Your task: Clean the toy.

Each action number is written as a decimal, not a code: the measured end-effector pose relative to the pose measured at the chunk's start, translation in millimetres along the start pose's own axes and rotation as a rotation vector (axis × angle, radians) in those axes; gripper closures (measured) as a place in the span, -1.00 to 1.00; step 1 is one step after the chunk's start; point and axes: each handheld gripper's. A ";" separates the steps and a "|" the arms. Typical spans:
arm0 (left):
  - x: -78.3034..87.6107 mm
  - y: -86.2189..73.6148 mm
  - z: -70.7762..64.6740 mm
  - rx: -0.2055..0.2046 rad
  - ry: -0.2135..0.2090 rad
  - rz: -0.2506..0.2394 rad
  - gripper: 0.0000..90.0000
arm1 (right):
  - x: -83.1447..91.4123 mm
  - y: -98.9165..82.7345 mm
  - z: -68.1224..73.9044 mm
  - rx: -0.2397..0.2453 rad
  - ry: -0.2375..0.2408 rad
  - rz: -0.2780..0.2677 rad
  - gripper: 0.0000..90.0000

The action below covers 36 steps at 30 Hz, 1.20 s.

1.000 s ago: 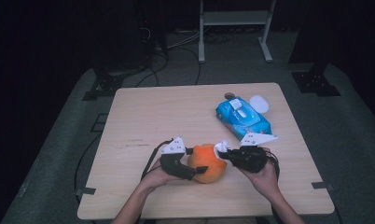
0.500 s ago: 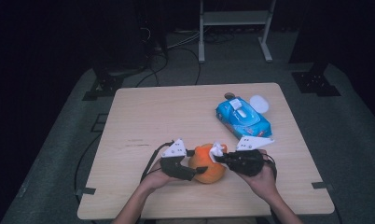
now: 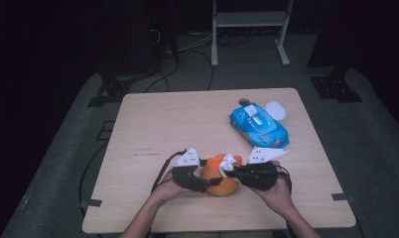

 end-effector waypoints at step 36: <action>-14.8 2.4 -23.4 -0.141 -0.082 0.089 -0.32 | 10.1 4.6 2.1 0.016 0.019 0.020 0.89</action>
Point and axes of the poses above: each handheld gripper's, and its own axes: x roughly backward along the jaws, y roughly out of its top, z roughly to its left, and after that the axes turned 9 degrees about -y, right-handed
